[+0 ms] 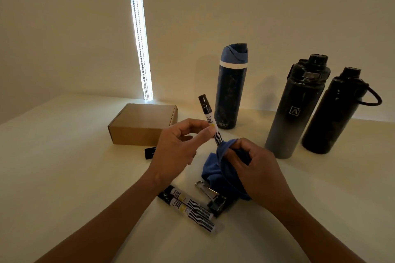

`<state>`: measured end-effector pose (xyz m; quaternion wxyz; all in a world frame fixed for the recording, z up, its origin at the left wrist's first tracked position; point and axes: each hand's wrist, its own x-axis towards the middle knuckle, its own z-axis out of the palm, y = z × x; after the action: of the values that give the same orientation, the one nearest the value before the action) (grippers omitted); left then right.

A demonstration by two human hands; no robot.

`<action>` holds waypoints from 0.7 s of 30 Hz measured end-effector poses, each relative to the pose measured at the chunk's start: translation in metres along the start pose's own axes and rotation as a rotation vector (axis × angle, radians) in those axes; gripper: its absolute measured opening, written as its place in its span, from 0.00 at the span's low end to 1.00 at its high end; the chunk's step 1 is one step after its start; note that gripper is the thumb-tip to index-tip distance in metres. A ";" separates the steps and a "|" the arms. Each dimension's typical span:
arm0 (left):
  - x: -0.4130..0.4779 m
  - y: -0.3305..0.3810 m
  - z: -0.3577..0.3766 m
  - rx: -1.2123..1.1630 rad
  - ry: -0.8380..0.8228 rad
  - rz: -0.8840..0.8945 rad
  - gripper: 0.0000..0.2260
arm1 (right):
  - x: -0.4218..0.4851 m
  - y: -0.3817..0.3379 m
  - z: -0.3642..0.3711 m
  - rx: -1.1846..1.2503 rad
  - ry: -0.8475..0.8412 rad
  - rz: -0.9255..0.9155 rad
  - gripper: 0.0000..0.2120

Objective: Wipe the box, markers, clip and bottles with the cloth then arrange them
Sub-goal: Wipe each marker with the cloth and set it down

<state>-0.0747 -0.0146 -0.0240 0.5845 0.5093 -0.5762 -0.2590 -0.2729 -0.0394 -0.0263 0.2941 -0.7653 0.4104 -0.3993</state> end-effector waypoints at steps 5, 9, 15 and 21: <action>-0.001 0.000 0.005 -0.046 0.011 0.008 0.14 | -0.003 -0.001 0.004 -0.058 -0.021 -0.056 0.07; -0.001 0.004 0.002 -0.039 0.010 0.000 0.11 | 0.001 0.000 -0.003 -0.010 0.031 -0.041 0.06; 0.000 -0.001 0.001 0.072 -0.062 0.048 0.09 | 0.013 0.005 -0.020 0.116 0.279 -0.016 0.09; 0.000 -0.004 0.002 0.242 -0.149 0.108 0.05 | 0.015 0.008 -0.017 0.077 0.238 0.058 0.17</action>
<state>-0.0754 -0.0164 -0.0284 0.4877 0.5235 -0.6715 -0.1928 -0.2849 -0.0587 -0.0185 0.2838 -0.6885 0.4487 -0.4941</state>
